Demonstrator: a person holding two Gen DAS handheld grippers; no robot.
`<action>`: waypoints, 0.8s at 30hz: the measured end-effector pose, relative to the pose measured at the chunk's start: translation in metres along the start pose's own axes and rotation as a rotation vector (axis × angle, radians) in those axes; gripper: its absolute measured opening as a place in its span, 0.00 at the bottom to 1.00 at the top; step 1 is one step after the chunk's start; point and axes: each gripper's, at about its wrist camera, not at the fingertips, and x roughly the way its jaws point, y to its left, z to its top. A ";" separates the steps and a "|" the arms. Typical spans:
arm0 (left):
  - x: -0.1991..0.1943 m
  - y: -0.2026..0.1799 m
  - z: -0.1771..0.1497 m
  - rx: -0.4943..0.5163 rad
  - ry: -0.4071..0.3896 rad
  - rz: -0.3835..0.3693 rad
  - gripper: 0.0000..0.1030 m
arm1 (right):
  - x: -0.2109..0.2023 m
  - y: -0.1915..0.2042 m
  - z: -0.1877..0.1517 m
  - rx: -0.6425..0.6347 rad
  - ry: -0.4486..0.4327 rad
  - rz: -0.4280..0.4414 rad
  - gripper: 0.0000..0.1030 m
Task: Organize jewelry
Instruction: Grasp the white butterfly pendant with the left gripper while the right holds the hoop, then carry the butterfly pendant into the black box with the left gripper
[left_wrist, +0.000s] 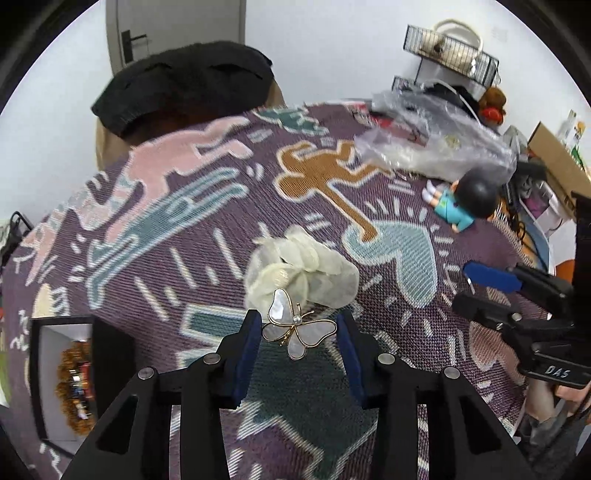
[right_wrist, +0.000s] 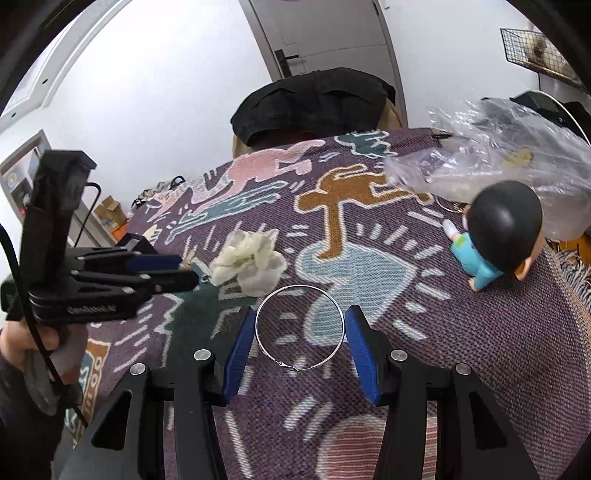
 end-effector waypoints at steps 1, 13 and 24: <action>-0.006 0.002 0.000 -0.004 -0.010 0.005 0.42 | 0.000 0.005 0.001 -0.007 -0.003 0.005 0.50; -0.054 0.053 -0.010 -0.081 -0.078 0.072 0.42 | -0.003 0.045 0.013 -0.044 -0.033 0.041 0.50; -0.070 0.097 -0.037 -0.150 -0.096 0.110 0.42 | 0.008 0.079 0.020 -0.071 -0.031 0.059 0.50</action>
